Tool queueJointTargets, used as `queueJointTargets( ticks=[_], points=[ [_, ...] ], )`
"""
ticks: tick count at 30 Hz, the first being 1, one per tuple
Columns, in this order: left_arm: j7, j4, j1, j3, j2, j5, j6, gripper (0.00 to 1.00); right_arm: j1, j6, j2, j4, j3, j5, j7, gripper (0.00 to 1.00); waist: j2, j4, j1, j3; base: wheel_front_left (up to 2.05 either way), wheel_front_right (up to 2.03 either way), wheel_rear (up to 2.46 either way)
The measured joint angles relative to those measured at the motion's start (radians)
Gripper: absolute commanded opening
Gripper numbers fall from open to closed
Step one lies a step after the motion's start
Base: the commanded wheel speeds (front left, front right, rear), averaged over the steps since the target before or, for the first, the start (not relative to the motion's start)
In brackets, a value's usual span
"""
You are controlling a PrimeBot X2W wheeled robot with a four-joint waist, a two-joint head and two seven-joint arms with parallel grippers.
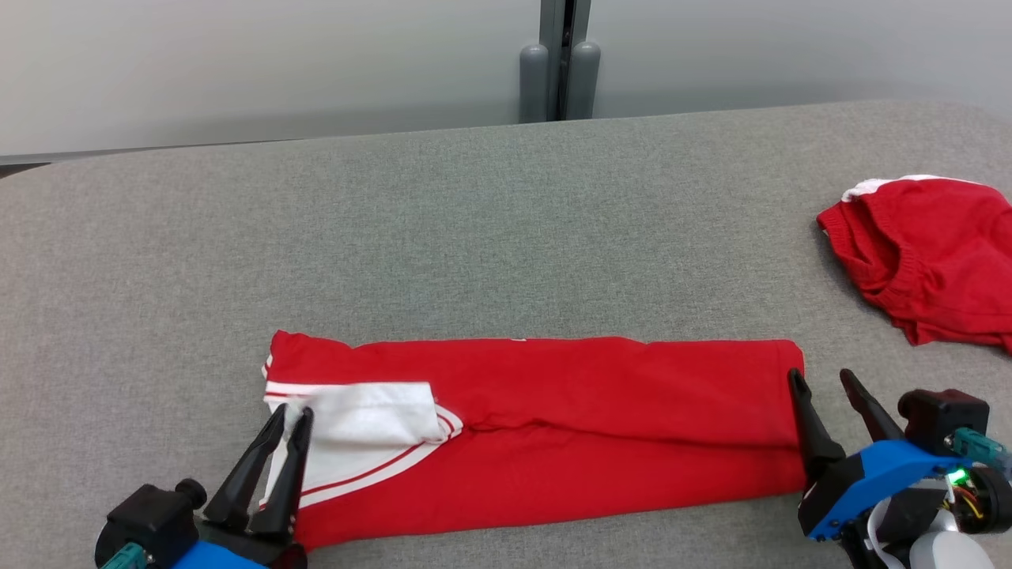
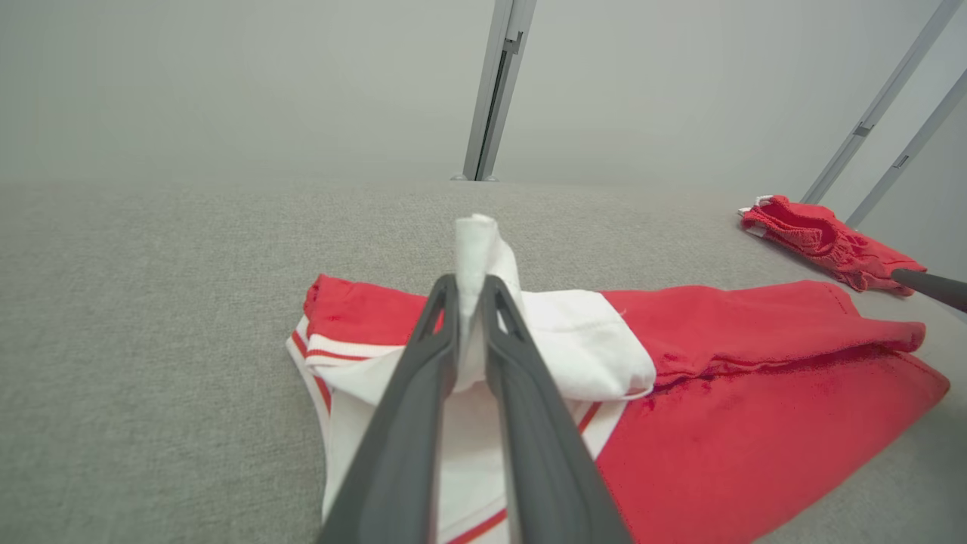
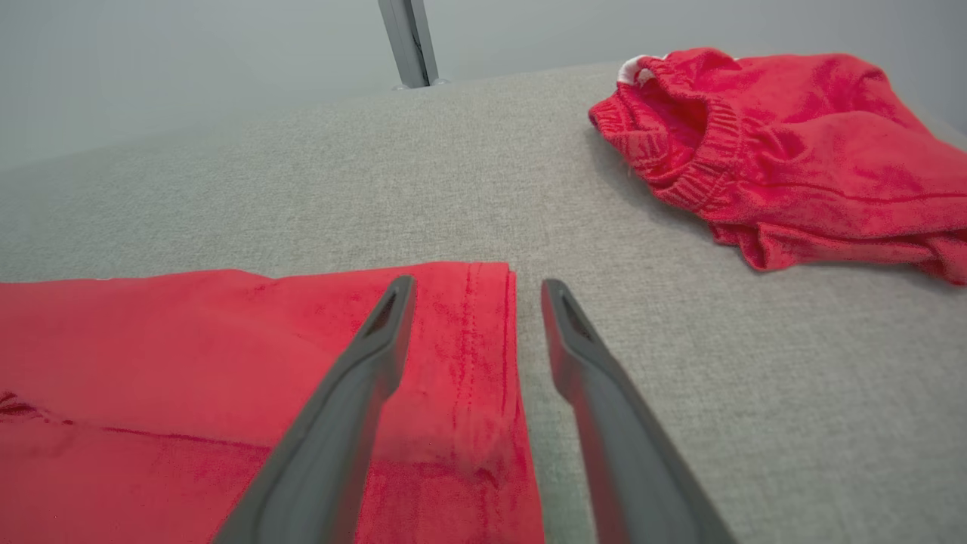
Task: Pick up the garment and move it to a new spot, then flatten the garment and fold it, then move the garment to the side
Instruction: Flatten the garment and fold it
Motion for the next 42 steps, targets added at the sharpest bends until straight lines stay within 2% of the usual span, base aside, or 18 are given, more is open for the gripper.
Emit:
queueJointTargets(
  ticks=[4,9,14,22,28,33,34,35,36,37,38,42],
  points=[
    [0.0,-0.004,0.055,0.021,-0.003,0.005,0.0,1.0,0.04,0.0,0.001,-0.005,-0.021,0.025,-0.01,1.0,0.0,0.001,0.0,-0.008,0.0,0.0,0.0],
    [0.0,-0.005,0.096,0.109,-0.021,0.014,-0.002,1.0,0.053,0.0,0.001,-0.011,-0.056,0.023,-0.016,1.0,0.0,0.007,0.0001,-0.016,0.0,0.0,0.0],
    [0.0,0.023,0.099,0.212,-0.072,0.11,0.005,1.0,0.052,0.0,0.001,-0.003,-0.074,0.002,-0.014,1.0,0.0,0.022,0.0001,-0.027,0.0,0.0,0.0],
    [0.0,0.027,0.06,0.261,-0.168,0.209,0.066,1.0,0.049,0.0,0.002,0.044,-0.058,-0.012,0.002,1.0,0.0,0.049,0.0001,-0.038,0.0,0.0,0.0],
    [0.0,0.023,0.051,0.286,-0.23,0.223,0.124,1.0,0.04,0.0,0.002,0.147,-0.042,-0.04,0.011,1.0,0.0,0.061,0.0001,-0.035,0.0,0.0,0.0],
    [0.0,0.034,0.05,0.277,-0.248,0.229,0.137,1.0,-0.008,0.0,0.0,0.252,-0.005,-0.026,0.014,1.0,0.0,0.067,0.0001,-0.03,0.0,0.0,0.0],
    [0.001,0.036,0.049,0.273,-0.248,0.232,0.142,1.0,-0.02,0.0,-0.002,0.268,0.004,-0.02,0.012,0.91,0.0,0.068,0.0001,-0.03,0.0,0.0,0.0],
    [0.002,0.037,0.049,0.27,-0.247,0.235,0.142,1.0,-0.031,-0.001,-0.004,0.283,0.012,-0.01,0.01,0.48,0.0,0.068,0.0001,-0.029,0.0,0.0,0.0],
    [0.002,0.037,0.048,0.268,-0.247,0.236,0.143,1.0,-0.043,-0.002,-0.004,0.295,0.019,-0.003,0.007,0.35,0.0,0.069,0.0001,-0.028,0.0,0.0,0.0],
    [0.003,0.037,0.047,0.268,-0.248,0.238,0.148,1.0,-0.055,-0.002,-0.004,0.303,0.025,0.001,0.0,0.13,-0.0001,0.068,0.0001,-0.028,0.0,0.0,0.0],
    [0.003,0.036,0.047,0.268,-0.247,0.239,0.151,1.0,-0.066,-0.002,-0.003,0.312,0.026,0.0,-0.005,0.0,0.0,0.066,0.0001,-0.027,0.0,0.0,0.0],
    [0.006,0.026,0.045,0.26,-0.247,0.239,0.153,1.0,-0.116,0.0,0.006,0.319,-0.013,-0.038,-0.026,0.0,0.0,0.051,0.0003,-0.026,0.0,0.0,0.0]
  ],
)
